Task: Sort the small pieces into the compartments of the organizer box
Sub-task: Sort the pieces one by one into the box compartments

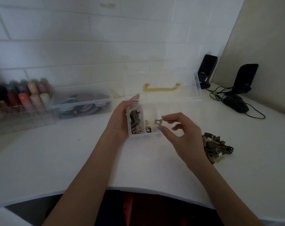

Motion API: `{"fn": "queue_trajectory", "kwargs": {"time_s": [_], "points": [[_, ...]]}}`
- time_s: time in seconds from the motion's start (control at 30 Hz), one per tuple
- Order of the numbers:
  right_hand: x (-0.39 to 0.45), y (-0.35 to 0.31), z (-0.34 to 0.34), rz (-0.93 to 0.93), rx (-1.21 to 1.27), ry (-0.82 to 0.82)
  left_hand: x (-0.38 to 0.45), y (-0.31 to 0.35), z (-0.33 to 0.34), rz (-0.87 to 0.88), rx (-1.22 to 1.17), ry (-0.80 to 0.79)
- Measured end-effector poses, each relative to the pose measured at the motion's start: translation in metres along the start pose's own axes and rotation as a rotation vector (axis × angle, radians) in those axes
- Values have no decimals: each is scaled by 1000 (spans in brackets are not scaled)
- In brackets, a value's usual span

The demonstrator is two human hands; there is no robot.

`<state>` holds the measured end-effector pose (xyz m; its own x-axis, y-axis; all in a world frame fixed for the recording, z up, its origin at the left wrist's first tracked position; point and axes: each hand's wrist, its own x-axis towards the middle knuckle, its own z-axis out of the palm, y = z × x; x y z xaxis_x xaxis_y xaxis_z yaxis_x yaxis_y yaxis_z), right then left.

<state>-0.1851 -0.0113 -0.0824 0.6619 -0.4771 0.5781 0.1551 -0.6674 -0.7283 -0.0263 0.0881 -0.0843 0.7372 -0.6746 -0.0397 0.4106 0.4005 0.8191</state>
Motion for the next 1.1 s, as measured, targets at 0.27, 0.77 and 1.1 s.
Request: {"fn": "queue_trajectory", "kwargs": {"time_s": [0.27,0.77,1.1], "points": [[44,-28,41,-231,-304,-325,2,1,-3,-8,-18,-23],[15,10,-1,-313,-328,36,0,1,0,-52,-43,39],[-4,60,-86,460,-685,270,4,-1,0,22,-99,184]]}}
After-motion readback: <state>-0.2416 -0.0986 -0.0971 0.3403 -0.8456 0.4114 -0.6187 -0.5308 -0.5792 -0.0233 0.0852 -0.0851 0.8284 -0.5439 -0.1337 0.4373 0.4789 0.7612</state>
